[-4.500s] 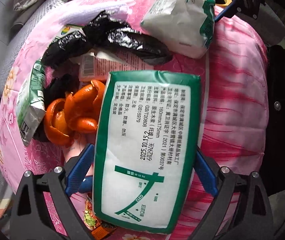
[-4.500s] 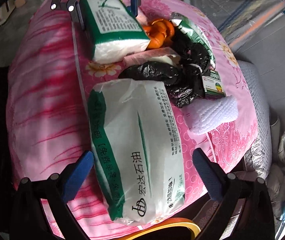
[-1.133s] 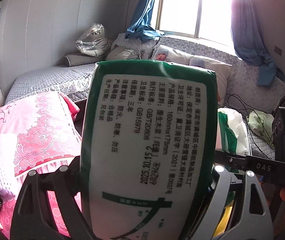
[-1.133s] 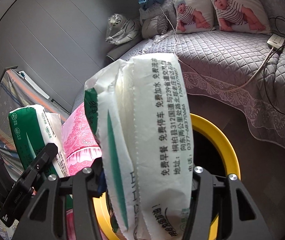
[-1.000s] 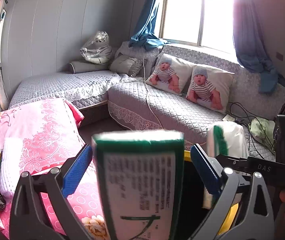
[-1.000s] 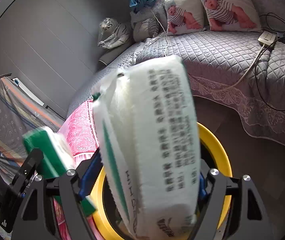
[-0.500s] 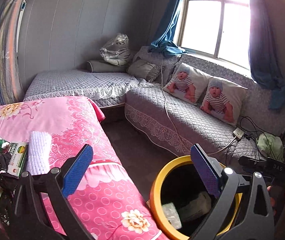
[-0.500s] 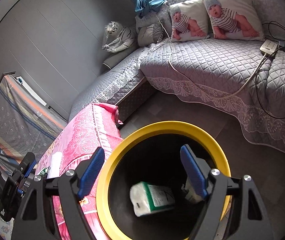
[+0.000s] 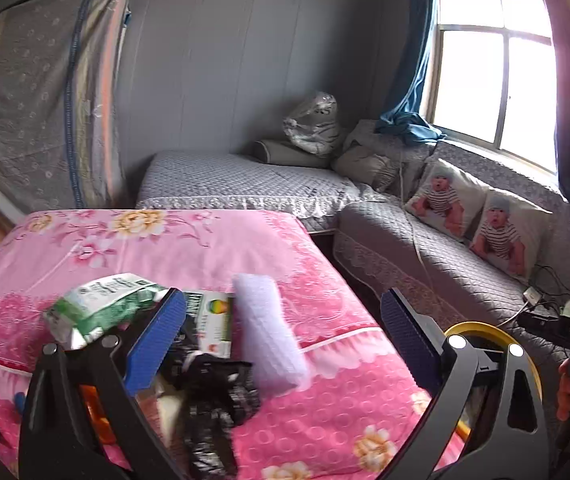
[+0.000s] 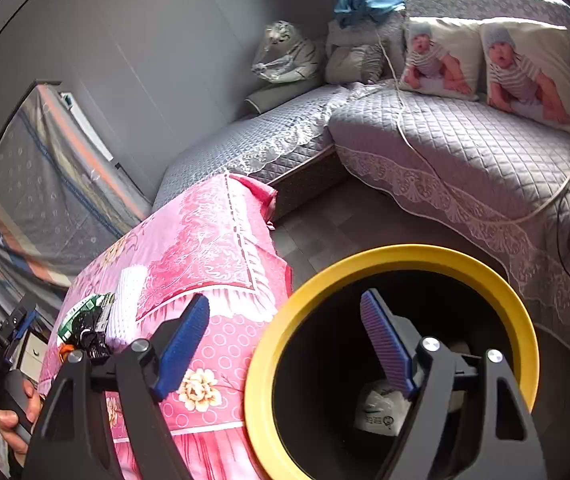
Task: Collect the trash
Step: 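Move both tools back over the remaining trash on the bed, then grasp the black plastic bag with the right tool while the left tool grasps the orange snack wrapper, then carry the black bag and snack wrapper over the bin while opening both tools to release them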
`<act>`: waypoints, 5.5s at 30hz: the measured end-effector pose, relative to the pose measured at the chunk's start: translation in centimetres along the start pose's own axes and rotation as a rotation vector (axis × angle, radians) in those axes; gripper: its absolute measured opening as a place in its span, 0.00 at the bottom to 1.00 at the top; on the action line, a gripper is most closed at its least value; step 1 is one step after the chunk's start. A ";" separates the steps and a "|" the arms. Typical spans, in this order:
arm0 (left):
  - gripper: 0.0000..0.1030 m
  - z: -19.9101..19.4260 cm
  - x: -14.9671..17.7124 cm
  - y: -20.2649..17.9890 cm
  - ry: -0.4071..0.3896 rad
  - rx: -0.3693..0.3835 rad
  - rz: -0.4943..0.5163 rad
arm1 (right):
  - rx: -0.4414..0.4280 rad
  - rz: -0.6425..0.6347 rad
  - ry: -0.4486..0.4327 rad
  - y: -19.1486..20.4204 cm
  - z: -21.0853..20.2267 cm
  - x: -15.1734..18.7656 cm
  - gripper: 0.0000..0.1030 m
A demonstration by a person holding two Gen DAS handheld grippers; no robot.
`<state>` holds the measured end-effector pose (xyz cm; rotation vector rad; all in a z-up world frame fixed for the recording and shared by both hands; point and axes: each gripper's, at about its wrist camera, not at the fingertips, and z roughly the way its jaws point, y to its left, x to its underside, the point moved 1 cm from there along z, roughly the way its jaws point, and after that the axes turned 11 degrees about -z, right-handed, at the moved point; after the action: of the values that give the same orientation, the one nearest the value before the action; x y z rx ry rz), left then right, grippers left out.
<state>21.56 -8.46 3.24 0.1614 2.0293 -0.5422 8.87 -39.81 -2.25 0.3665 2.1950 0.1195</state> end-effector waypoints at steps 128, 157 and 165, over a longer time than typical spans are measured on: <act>0.31 -3.9 1.4 1.5 0.206 0.031 0.029 | -0.603 -0.218 0.219 13.4 3.4 -1.1 0.24; 0.31 7.9 9.2 -19.5 0.444 0.314 0.271 | -0.049 -0.018 0.082 -6.8 -0.3 1.1 0.24; 0.31 11.1 12.5 -23.3 0.526 0.333 0.287 | 0.023 0.039 0.108 -10.1 0.4 2.7 0.24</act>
<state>16.41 -35.53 -4.82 0.8587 2.3443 -0.7021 5.42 -48.59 -6.73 0.4247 2.2984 0.1385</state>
